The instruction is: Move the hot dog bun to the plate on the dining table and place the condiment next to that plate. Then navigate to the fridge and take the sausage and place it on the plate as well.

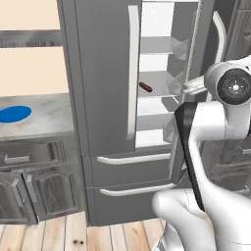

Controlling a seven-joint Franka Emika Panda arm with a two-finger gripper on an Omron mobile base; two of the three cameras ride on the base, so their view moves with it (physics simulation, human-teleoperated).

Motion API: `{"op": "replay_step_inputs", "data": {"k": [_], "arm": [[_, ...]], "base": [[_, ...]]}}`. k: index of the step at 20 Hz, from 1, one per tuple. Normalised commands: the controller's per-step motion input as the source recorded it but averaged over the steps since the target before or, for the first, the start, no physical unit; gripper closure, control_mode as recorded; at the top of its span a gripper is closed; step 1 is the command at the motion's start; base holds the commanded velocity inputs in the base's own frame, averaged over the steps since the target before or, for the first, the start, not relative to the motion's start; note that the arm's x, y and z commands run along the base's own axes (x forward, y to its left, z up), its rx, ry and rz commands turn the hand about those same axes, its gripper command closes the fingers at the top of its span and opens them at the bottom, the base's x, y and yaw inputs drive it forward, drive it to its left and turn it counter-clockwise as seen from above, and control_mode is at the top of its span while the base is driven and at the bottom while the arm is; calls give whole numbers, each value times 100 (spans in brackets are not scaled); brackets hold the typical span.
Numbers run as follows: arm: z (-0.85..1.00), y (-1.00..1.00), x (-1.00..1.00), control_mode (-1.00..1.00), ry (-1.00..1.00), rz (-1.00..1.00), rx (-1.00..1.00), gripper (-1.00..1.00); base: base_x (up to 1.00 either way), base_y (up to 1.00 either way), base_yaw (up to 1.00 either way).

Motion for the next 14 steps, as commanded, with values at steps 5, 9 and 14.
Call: {"op": "replay_step_inputs", "data": {"k": [5,9,14], "arm": [[4,81,17,-100,29,0,-30,-100],[-23,47,36,-100,23,-4,-21,-100],[-42,3,27,-100,0,-3,-4,-100]], "base": [[0,0,0],[0,0,0],[0,0,0]]}}
